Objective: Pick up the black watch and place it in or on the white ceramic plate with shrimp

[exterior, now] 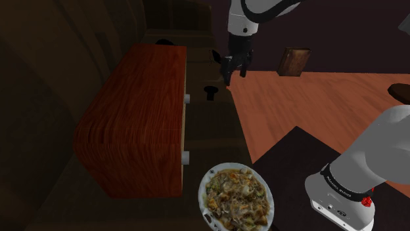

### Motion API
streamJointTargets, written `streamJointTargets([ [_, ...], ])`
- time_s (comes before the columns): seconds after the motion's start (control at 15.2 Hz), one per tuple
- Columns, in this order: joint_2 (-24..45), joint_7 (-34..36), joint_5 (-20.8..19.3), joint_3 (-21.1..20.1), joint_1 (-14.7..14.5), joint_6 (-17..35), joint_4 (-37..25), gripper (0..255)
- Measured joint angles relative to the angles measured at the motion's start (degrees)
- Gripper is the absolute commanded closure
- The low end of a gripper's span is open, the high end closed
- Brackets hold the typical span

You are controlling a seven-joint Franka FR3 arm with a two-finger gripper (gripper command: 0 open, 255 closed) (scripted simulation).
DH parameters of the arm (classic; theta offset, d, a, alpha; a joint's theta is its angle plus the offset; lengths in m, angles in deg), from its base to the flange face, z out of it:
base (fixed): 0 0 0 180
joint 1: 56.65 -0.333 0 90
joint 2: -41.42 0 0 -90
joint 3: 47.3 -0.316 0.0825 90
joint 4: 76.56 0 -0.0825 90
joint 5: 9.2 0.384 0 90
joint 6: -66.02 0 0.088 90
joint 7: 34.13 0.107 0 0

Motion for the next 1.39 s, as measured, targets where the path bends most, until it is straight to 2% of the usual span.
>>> streamJointTargets([
  [0.53,16.1,6.8,-5.6,-2.9,-1.4,4.9,-12.3,0],
  [0.99,18.6,7.4,-6.5,-2.8,-1.4,10.1,-9.7,0],
  [1.39,18.8,7.6,-6.6,-2.8,-1.5,10.6,-9.4,0],
])
